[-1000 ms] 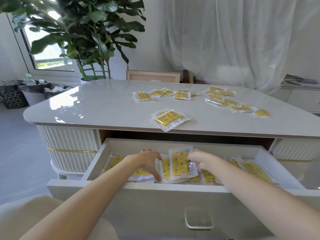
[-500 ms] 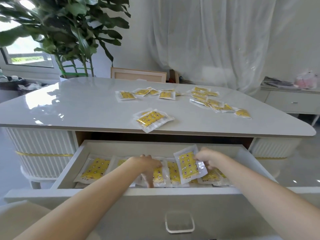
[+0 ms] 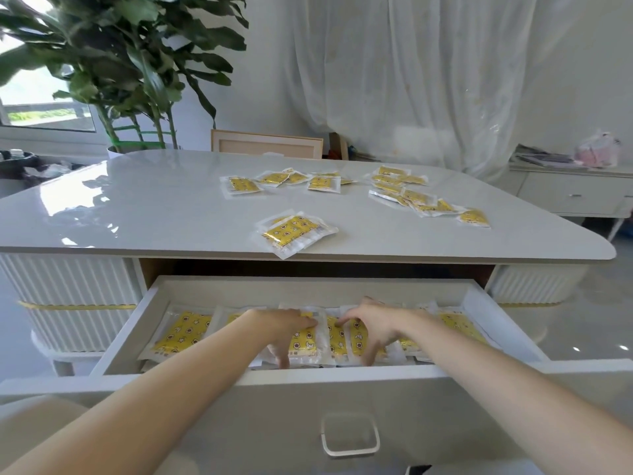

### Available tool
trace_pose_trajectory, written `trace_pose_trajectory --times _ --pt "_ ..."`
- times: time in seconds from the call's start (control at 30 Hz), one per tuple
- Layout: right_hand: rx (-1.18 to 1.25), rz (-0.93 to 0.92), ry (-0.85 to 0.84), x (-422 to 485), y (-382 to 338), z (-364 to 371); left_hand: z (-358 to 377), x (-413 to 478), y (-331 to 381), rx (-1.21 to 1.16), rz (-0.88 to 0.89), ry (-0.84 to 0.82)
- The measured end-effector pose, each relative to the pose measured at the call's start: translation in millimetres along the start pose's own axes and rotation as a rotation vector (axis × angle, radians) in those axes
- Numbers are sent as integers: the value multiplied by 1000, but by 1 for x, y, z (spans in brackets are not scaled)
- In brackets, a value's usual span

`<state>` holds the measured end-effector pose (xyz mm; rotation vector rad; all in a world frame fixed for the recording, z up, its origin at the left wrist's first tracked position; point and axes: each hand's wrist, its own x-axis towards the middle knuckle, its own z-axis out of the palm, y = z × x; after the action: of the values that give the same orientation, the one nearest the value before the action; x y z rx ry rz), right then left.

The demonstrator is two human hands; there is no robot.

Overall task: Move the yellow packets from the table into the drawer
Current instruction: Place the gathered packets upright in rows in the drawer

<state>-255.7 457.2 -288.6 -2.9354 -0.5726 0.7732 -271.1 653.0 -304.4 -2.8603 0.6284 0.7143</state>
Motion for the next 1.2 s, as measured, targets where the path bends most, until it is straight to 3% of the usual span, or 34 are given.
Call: trace_pose_trajectory --times 0.3,0.43,0.73,1.03,1.2 --pt "-139 42 79 -1 1 8 2 -6 0 14 1 17" --pt "-137 24 98 -4 8 7 -2 -15 2 -97 52 69" --pt "79 -35 276 -37 4 -29 -29 -55 -1 -197 -10 292" --pt "352 -121 662 -61 -23 -84 -63 -99 -30 -396 -112 676" --pt "328 -119 637 -36 -43 -94 -71 -103 -48 -450 -191 765"
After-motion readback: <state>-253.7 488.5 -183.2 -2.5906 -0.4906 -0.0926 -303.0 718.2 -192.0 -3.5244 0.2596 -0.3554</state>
